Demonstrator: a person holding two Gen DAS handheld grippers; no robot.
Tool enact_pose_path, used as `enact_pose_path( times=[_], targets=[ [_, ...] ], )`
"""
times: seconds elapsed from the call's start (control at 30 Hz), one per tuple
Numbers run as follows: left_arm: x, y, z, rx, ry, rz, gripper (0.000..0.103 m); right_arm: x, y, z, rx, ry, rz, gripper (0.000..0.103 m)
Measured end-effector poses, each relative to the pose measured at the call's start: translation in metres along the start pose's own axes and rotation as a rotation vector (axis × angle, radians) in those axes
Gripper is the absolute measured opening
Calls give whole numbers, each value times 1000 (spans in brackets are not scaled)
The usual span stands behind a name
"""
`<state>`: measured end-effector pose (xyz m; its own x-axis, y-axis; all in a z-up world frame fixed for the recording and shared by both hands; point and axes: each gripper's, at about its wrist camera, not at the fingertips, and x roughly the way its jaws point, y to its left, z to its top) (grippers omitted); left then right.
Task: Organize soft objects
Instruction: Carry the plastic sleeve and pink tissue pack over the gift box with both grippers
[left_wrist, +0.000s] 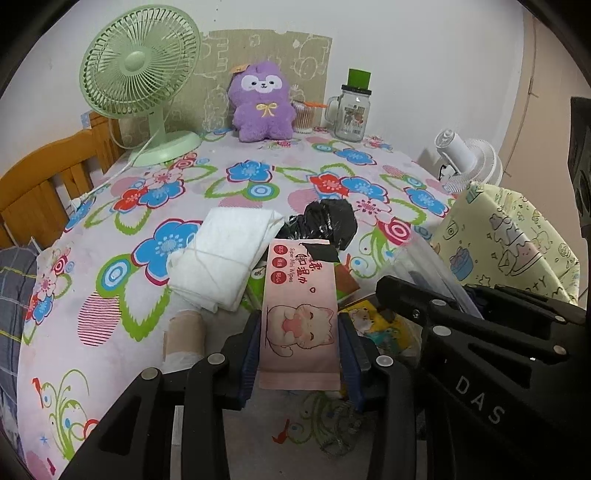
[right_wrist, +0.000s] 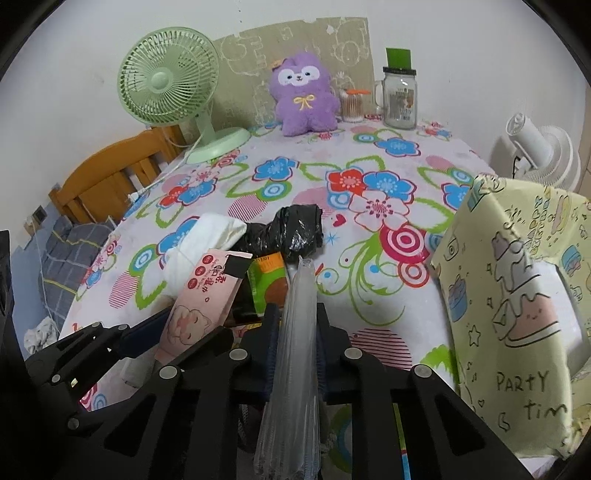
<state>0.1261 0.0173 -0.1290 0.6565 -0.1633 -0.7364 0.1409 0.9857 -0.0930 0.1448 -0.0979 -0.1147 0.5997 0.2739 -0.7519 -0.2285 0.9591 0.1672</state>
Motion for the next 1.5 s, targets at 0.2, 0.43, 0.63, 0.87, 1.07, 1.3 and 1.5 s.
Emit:
enact_pose_path(
  times=[0.2,0.43,0.63,0.87,1.07,1.3,1.5],
  targets=[
    [-13,-7,2,7,-27,1,40,-17,1,1,-10,-35,1,20],
    [-30,-17,3,21,-65,9,40,-39,2,0,-26,-78,-5,20],
    [-47,-28,2,36,-101,15,40,-61,0,-4,-34,-120,-25,20],
    [-66,-40,1,55,-139,18,40,-82,-2,-6,-39,-158,-44,20],
    [-81,-50,1,71,-170,22,40,-100,-5,-8,-42,-191,-53,20],
    [-96,-62,3,87,-201,21,40,-122,-11,-8,-40,-232,-65,20],
    [-106,-74,8,104,-225,25,40,-135,-18,-6,-39,-257,-68,20]
  ],
)
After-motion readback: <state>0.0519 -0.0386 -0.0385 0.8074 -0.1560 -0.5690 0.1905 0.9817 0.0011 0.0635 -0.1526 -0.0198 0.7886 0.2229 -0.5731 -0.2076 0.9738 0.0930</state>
